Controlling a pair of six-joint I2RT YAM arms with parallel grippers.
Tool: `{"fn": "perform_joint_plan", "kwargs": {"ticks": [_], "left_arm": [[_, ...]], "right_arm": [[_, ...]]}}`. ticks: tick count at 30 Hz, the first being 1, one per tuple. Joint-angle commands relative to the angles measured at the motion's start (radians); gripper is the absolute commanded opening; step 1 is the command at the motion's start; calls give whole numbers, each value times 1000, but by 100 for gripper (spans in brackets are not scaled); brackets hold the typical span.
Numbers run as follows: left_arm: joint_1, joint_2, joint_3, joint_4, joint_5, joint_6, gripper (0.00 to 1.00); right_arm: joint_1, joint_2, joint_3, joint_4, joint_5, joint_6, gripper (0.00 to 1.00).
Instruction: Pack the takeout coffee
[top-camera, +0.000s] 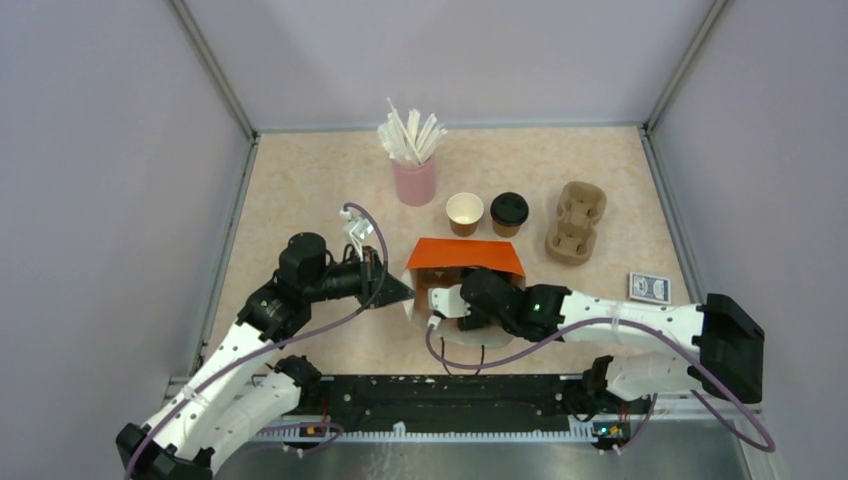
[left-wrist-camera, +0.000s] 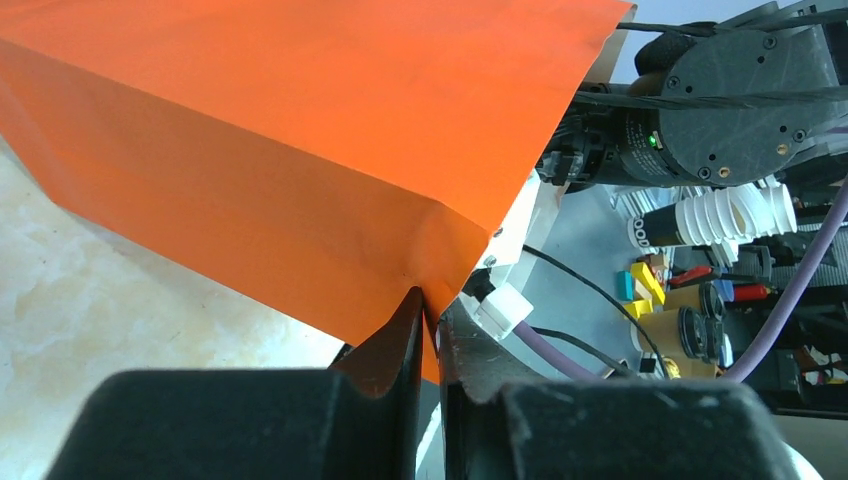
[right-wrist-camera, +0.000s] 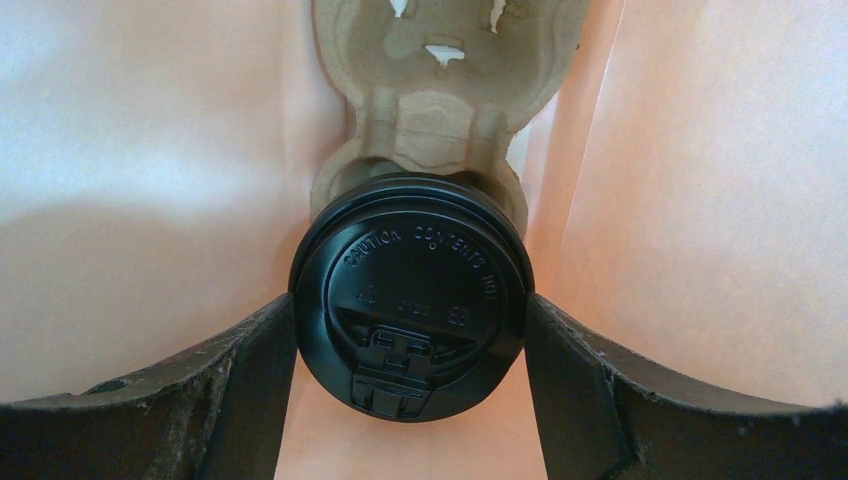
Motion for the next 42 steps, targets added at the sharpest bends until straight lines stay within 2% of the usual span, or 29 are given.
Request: {"fn": "perform_joint_plan", "kwargs": {"ticks": [1, 10, 17, 31, 34, 42], "left_arm": [[-19, -20, -5, 75, 30, -28, 14], [-38, -20, -4, 63, 12, -22, 15], [-38, -18, 23, 33, -15, -6, 16], [-38, -8, 32, 18, -35, -5, 16], [-39, -14, 28, 21, -41, -6, 16], [-41, 0, 36, 21, -39, 1, 16]], "right_arm": [[-26, 3, -45, 5, -57, 68, 65], [-30, -18, -61, -5, -56, 90, 66], [-30, -45, 43, -76, -38, 68, 75], [-28, -92, 97, -131, -112, 42, 82], [-28, -91, 105, -129, -134, 38, 90], [-28, -90, 126, -141, -146, 28, 90]]}}
